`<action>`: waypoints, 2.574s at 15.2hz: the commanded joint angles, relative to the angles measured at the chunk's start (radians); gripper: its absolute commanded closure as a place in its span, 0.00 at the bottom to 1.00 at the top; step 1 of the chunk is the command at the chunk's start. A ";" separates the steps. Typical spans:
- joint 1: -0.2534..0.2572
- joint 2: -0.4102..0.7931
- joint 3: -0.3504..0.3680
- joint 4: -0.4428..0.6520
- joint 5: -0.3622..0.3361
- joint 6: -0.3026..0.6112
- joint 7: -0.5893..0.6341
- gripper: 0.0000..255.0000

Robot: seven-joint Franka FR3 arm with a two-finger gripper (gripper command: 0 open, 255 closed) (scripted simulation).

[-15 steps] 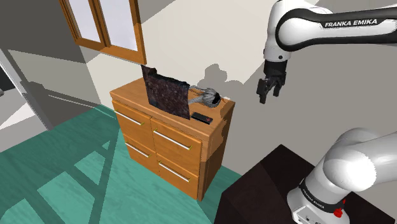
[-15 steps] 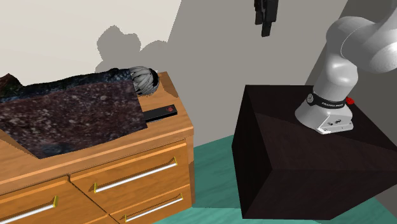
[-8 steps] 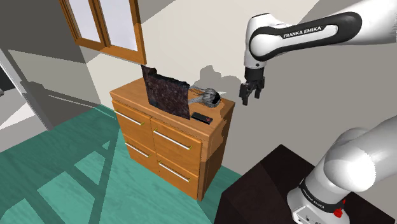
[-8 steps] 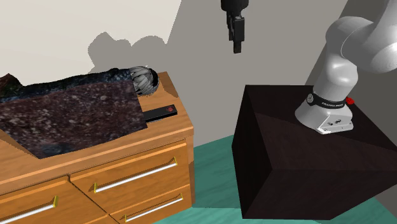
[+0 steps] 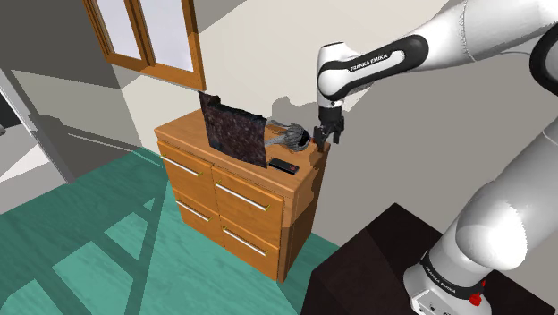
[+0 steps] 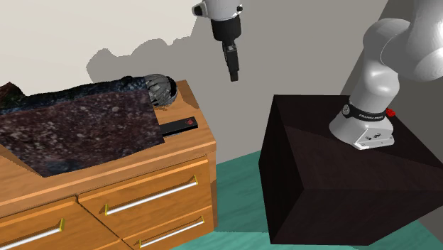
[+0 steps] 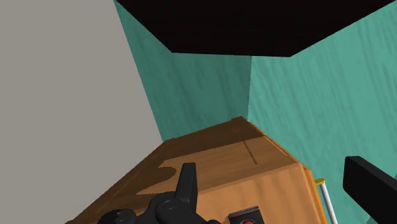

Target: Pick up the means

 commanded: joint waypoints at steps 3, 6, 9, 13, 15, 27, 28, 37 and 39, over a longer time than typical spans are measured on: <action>0.005 0.164 0.004 0.111 0.007 0.049 -0.031 0.00; 0.008 0.282 0.010 0.205 0.012 0.070 -0.051 0.00; 0.011 0.401 0.017 0.311 0.015 0.079 -0.069 0.00; 0.015 0.563 0.028 0.474 0.017 0.074 -0.091 0.00; 0.018 0.646 0.034 0.566 0.016 0.063 -0.101 0.00; 0.024 0.840 0.041 0.719 0.013 0.100 -0.114 0.00; 0.024 0.840 0.041 0.719 0.013 0.100 -0.114 0.00; 0.022 0.844 0.041 0.727 0.013 0.096 -0.116 1.00; 0.024 0.832 0.041 0.720 0.013 0.091 -0.114 1.00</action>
